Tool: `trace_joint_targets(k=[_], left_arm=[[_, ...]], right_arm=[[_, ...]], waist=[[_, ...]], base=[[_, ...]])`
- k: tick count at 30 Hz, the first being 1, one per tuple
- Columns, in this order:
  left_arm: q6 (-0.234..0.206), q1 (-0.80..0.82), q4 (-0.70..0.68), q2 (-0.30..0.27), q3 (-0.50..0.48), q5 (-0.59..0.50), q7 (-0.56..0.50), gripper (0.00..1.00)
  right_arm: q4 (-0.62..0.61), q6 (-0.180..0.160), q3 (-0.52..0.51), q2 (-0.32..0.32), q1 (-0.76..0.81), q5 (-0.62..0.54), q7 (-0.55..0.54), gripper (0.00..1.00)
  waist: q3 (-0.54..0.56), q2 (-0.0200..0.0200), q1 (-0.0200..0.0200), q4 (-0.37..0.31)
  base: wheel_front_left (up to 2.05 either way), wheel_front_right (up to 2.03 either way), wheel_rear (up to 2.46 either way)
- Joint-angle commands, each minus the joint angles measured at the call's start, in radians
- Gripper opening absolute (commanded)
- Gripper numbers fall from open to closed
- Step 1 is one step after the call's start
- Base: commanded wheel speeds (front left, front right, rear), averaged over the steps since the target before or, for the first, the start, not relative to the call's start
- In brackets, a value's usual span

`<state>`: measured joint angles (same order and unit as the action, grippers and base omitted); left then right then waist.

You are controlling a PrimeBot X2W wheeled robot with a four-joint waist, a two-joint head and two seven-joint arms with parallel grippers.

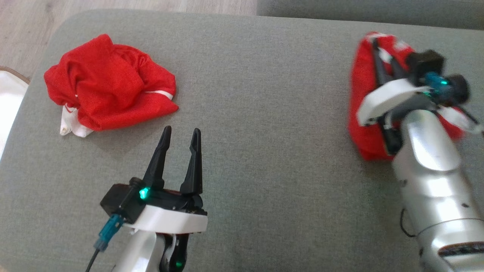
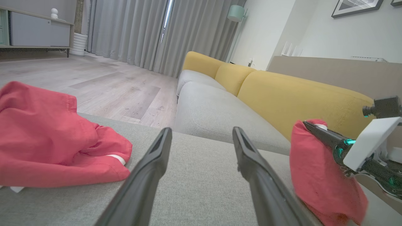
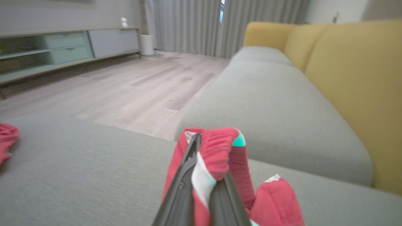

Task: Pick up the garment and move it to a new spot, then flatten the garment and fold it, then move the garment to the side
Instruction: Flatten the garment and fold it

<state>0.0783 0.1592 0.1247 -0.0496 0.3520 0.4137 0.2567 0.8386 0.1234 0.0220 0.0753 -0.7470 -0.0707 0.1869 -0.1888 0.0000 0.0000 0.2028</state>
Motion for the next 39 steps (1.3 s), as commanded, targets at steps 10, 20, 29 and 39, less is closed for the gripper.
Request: trace_joint_targets(k=[10,20,29,39], left_arm=[[-0.007,0.024,-0.028,-0.001,-0.034,-0.002,0.005,1.00],[-0.007,0.017,-0.034,-0.001,-0.071,-0.024,0.005,1.00],[0.001,0.009,-0.055,-0.001,-0.124,-0.039,0.005,1.00],[0.014,0.007,-0.046,-0.001,-0.117,-0.043,0.005,1.00]], right_arm=[[-0.048,0.007,0.660,-0.018,0.053,0.188,-0.035,1.00],[-0.175,0.007,0.687,0.096,0.091,0.368,-0.005,1.00],[-0.347,0.007,0.242,0.055,0.276,0.248,0.068,1.00],[-0.529,0.007,0.060,-0.023,0.511,0.200,0.075,1.00]], waist=[[0.027,0.0000,0.0000,0.009],[0.056,0.0000,0.0000,-0.035],[0.068,0.0000,0.0000,-0.136],[0.060,0.0000,0.0000,-0.190]], base=[[0.00,0.00,0.00],[0.00,0.00,0.00],[0.00,0.00,0.00],[0.00,0.00,0.00]])
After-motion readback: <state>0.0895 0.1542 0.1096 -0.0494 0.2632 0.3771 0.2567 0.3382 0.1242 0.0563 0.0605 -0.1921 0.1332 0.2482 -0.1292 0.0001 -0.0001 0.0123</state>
